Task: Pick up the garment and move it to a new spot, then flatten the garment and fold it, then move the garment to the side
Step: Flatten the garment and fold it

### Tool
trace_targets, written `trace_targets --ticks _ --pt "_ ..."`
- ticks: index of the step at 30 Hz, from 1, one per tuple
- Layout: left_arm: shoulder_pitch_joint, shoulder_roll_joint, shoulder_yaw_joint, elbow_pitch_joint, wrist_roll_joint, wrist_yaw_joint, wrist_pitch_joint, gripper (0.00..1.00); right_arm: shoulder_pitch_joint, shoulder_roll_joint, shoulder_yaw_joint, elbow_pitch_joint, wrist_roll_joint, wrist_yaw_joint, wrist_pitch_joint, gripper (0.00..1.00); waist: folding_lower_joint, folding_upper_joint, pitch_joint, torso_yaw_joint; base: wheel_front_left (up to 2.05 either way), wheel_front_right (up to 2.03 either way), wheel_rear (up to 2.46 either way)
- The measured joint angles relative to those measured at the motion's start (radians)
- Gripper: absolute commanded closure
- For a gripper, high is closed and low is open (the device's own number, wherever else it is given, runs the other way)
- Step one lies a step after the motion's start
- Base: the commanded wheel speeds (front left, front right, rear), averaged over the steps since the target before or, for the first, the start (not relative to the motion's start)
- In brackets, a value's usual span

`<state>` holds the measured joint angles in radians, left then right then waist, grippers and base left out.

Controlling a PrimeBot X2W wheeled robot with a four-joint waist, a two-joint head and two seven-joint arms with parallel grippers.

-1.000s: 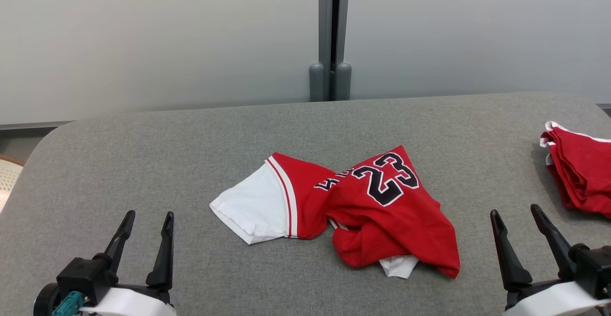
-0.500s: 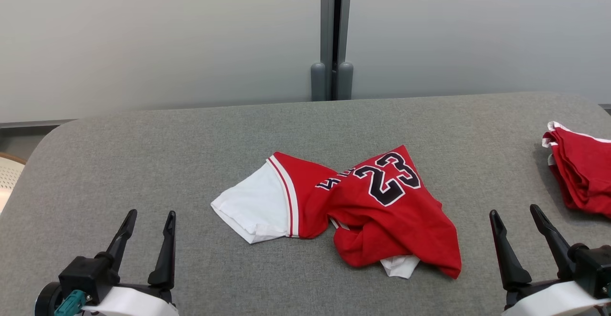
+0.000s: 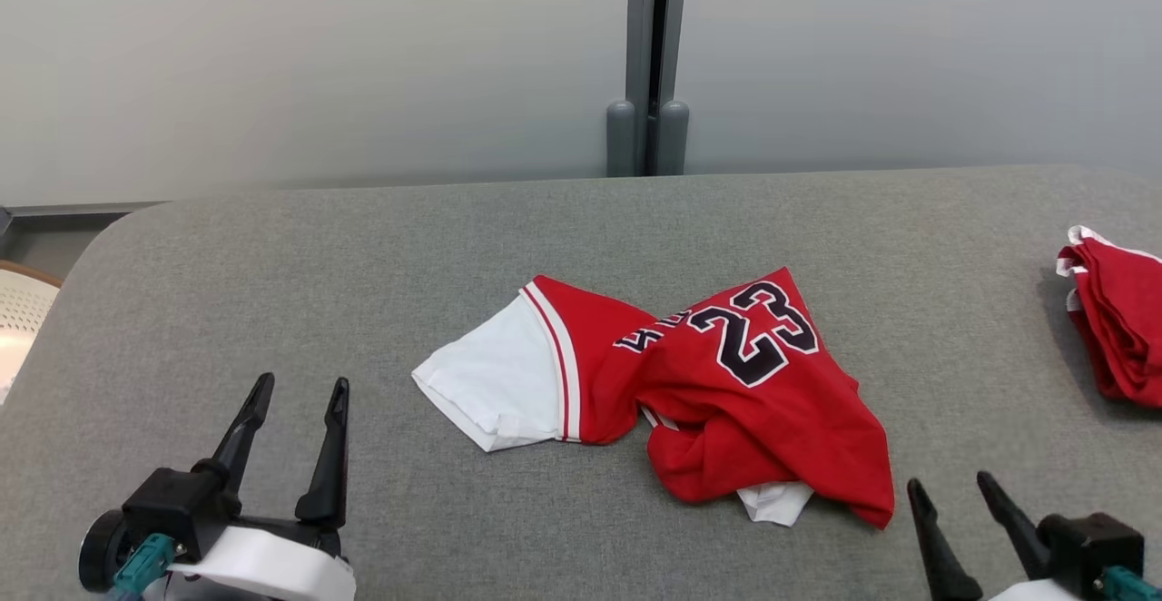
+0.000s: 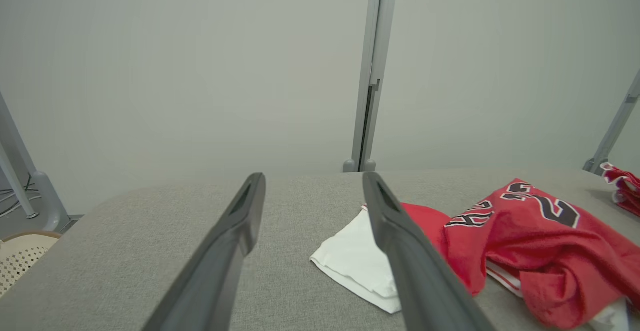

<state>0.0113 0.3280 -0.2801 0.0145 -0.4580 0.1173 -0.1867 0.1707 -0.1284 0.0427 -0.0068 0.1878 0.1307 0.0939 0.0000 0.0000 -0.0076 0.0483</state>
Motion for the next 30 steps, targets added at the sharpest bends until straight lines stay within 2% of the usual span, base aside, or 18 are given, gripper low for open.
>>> trace_targets --ticks 7,16,17,18,19,25,30 --pt "-0.074 -0.02 -0.021 -0.002 0.018 -0.003 -0.015 0.0 -0.015 0.009 0.035 0.197 0.016 0.0 -0.039 0.0 0.0 0.0 0.065 0.03 0.0 0.0 0.0" --pt "-0.133 -0.04 -0.041 0.023 0.03 -0.012 -0.034 0.0 -0.139 -0.01 0.071 0.322 0.003 0.0 -0.112 0.0 0.0 0.0 0.14 0.061 0.0 0.0 0.0" --pt "-0.139 -0.042 -0.042 0.028 0.032 -0.013 -0.036 0.0 -0.151 -0.015 0.072 0.332 0.003 0.0 -0.118 0.42 0.0 0.0 0.146 0.064 0.0 0.0 0.0" --pt "-0.144 -0.044 -0.043 0.031 0.034 -0.015 -0.04 0.0 -0.159 -0.017 0.074 0.338 0.003 0.0 -0.123 0.88 0.0 0.0 0.151 0.066 0.0 0.0 0.0" --pt "-0.146 -0.045 -0.044 0.035 0.035 -0.015 -0.042 0.0 -0.163 -0.017 0.077 0.34 0.003 0.0 -0.126 1.0 0.0 0.0 0.154 0.067 0.0 0.0 0.0" --pt "-0.163 -0.047 -0.041 0.045 0.036 -0.02 -0.052 0.0 -0.137 -0.03 0.097 0.249 0.007 0.0 -0.132 1.0 0.0 0.0 0.166 0.061 0.0 0.0 0.0" --pt "-0.163 -0.046 -0.031 0.046 0.038 -0.018 -0.06 0.0 -0.049 -0.041 0.09 0.109 0.013 0.0 -0.06 1.0 0.0 0.0 0.167 0.04 0.0 0.0 0.0"
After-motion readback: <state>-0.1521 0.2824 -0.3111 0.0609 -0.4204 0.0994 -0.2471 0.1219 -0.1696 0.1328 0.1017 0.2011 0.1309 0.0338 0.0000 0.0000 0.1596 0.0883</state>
